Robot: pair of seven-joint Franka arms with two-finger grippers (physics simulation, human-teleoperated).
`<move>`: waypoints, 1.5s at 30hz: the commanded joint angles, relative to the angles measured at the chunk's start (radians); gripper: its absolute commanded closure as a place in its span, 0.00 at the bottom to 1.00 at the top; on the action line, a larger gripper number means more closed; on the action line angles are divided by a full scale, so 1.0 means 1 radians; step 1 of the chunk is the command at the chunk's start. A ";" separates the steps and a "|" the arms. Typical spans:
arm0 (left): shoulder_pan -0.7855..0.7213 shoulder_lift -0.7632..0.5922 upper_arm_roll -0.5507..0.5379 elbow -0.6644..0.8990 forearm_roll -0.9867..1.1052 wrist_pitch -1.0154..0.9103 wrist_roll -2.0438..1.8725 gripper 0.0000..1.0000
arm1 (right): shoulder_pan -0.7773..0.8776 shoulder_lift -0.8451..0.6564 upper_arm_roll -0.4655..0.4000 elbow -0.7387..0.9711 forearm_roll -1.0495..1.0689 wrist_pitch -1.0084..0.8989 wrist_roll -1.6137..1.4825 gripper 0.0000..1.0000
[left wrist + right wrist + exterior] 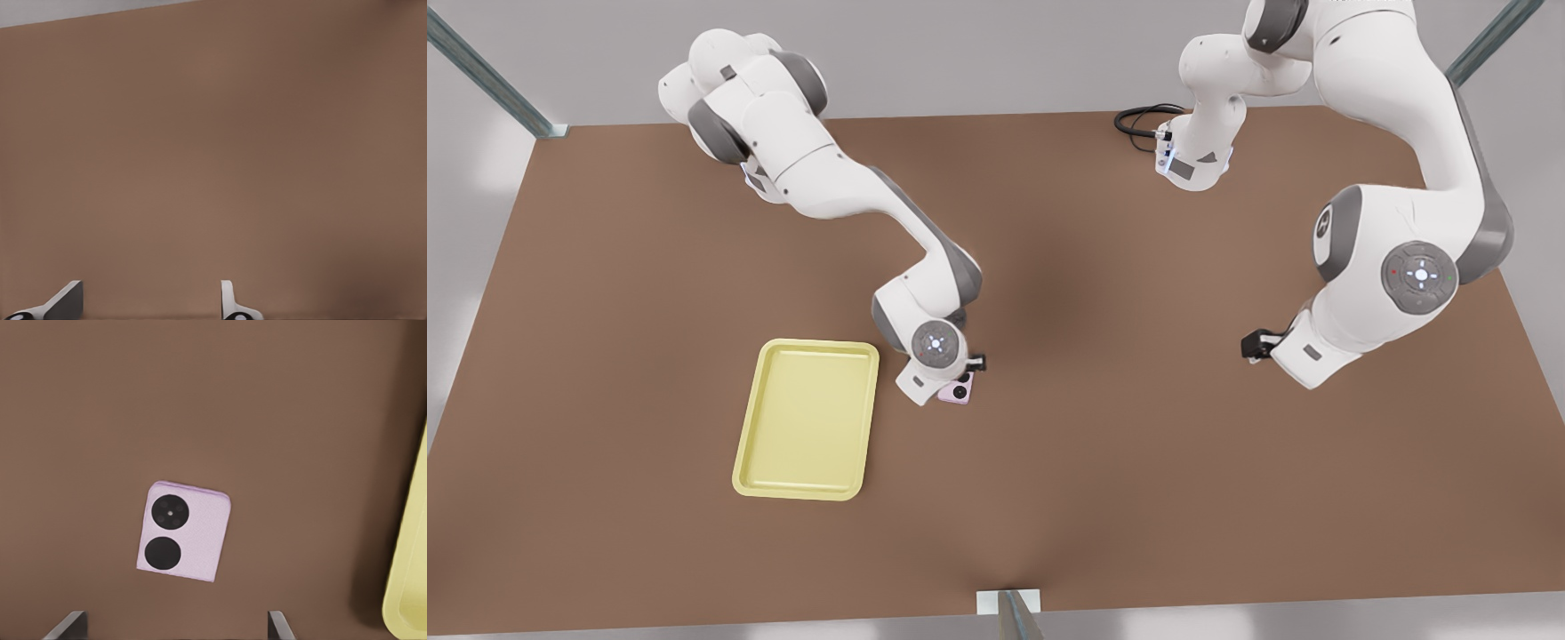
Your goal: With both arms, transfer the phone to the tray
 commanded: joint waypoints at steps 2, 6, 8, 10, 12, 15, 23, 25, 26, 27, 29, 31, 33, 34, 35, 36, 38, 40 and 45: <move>0.000 0.004 0.000 0.000 0.000 0.010 0.105 0.00 | -0.009 0.007 -0.018 -0.036 0.082 0.215 0.388 0.00; 0.000 0.011 0.000 0.000 0.001 0.018 0.105 0.00 | 0.011 0.038 -0.022 -0.056 0.099 0.284 0.388 0.00; 0.000 0.018 0.000 0.000 0.001 0.024 0.104 0.00 | 0.019 0.079 -0.022 -0.045 0.094 0.298 0.385 0.00; 0.000 0.021 0.000 0.001 0.001 0.026 0.104 0.00 | 0.023 0.081 -0.022 -0.059 0.041 0.304 0.358 0.00; 0.000 0.024 0.000 0.001 0.001 0.026 0.104 0.00 | 0.019 0.052 -0.022 -0.133 0.039 0.358 0.318 0.00; 0.000 0.024 0.000 0.000 0.001 0.026 0.102 0.00 | 0.020 0.056 -0.022 -0.131 0.039 0.359 0.318 0.00; 0.000 0.030 0.001 0.000 0.001 0.037 0.102 0.00 | 0.022 0.069 -0.022 -0.133 0.016 0.370 0.275 0.00; 0.000 0.030 0.001 0.000 0.001 0.038 0.102 0.00 | 0.025 0.075 -0.022 -0.134 0.016 0.371 0.273 0.00; 0.000 0.030 0.001 0.000 0.001 0.038 0.102 0.00 | 0.025 0.073 -0.022 -0.136 0.016 0.371 0.249 0.00; 0.000 0.031 0.001 0.000 0.003 0.038 0.102 0.00 | 0.025 0.073 -0.022 -0.146 0.016 0.373 0.249 0.00; 0.000 0.033 0.001 0.000 0.001 0.038 0.102 0.00 | 0.025 0.073 -0.022 -0.149 0.016 0.382 0.246 0.00; 0.000 0.033 0.001 0.000 0.003 0.038 0.102 0.00 | 0.025 0.075 -0.021 -0.149 0.018 0.382 0.241 0.04; 0.000 0.036 0.001 0.000 0.003 0.038 0.102 0.00 | 0.025 0.072 -0.022 -0.149 0.021 0.374 0.239 0.12; 0.000 0.036 0.001 0.000 0.003 0.038 0.102 0.00 | 0.025 0.072 -0.022 -0.149 0.021 0.373 0.239 0.16; 0.000 0.036 0.001 0.000 0.003 0.038 0.102 0.00 | 0.025 0.072 -0.021 -0.149 0.021 0.373 0.239 0.18; 0.000 0.036 0.001 0.000 0.003 0.038 0.102 0.00 | 0.026 0.072 -0.022 -0.149 0.021 0.374 0.239 0.20; 0.000 0.038 0.001 0.000 0.003 0.038 0.102 0.00 | 0.026 0.073 -0.021 -0.149 0.019 0.376 0.239 0.22; 0.000 0.038 0.001 0.000 0.003 0.038 0.102 0.00 | 0.025 0.073 -0.021 -0.149 0.021 0.378 0.239 0.22; 0.000 0.042 0.001 0.000 0.003 0.041 0.102 0.00 | 0.023 0.059 -0.022 -0.149 0.021 0.367 0.219 0.23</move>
